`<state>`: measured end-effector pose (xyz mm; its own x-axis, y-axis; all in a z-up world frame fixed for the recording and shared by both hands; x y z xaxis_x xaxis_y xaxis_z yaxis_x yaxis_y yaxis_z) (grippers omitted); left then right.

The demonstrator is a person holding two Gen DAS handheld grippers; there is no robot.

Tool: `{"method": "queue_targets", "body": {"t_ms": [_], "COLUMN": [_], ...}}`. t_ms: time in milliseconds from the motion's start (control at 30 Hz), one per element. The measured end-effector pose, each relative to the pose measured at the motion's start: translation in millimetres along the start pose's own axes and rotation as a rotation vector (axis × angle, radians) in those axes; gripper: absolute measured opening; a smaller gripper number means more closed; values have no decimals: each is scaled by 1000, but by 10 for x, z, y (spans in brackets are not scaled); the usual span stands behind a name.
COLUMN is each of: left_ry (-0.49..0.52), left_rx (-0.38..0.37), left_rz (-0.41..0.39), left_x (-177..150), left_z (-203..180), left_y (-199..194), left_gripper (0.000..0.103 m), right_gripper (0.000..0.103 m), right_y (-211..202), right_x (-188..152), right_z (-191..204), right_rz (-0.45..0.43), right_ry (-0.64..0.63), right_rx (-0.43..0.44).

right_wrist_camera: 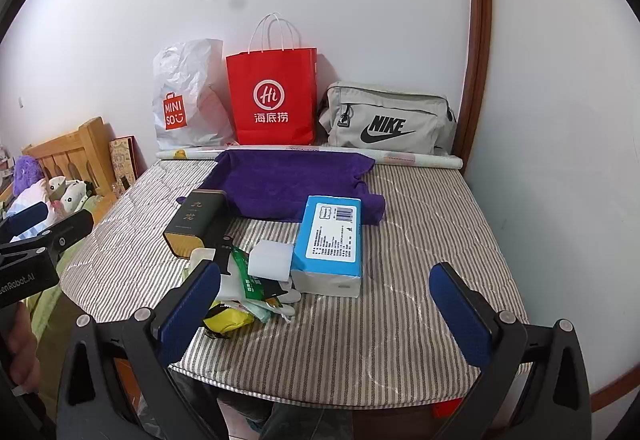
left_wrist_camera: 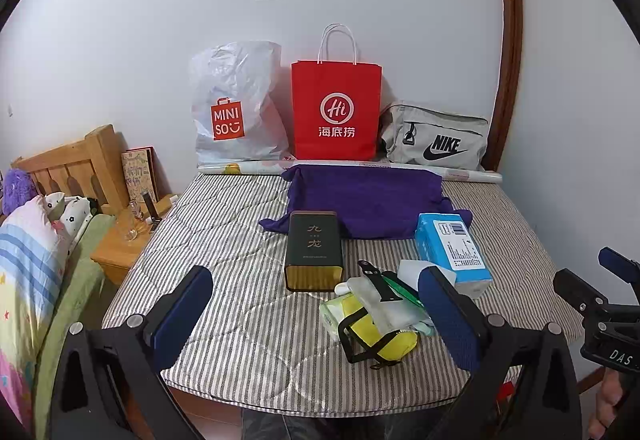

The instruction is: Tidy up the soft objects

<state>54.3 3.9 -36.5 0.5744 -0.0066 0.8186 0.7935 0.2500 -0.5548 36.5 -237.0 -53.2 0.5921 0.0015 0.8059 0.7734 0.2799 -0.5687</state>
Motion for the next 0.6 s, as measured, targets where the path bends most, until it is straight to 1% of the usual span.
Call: {"method": "queue_targets", "body": {"t_ms": [600], "left_ry": [7], "left_rx": [1], "left_rz": [-6], "left_x": [2], "left_z": [8], "left_y": [-37], "left_gripper": [103], "right_gripper": [103], "right_y": [-45], "right_x": [23], "right_z": [9], "right_rz": [-8], "right_ry": [4], "right_rx": [5]}}
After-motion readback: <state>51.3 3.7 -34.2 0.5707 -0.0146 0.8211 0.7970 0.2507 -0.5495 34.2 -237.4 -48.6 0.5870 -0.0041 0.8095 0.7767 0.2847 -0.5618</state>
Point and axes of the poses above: each gripper's, at about its wrist camera, not at the fingertips, and y roughly the way its jaws point, z to its left, x to its top, the point moved 7 cm from there along y, roughly the way its jaws point, and after that the axes turned 15 degrees about x, right-handed, at the moved point
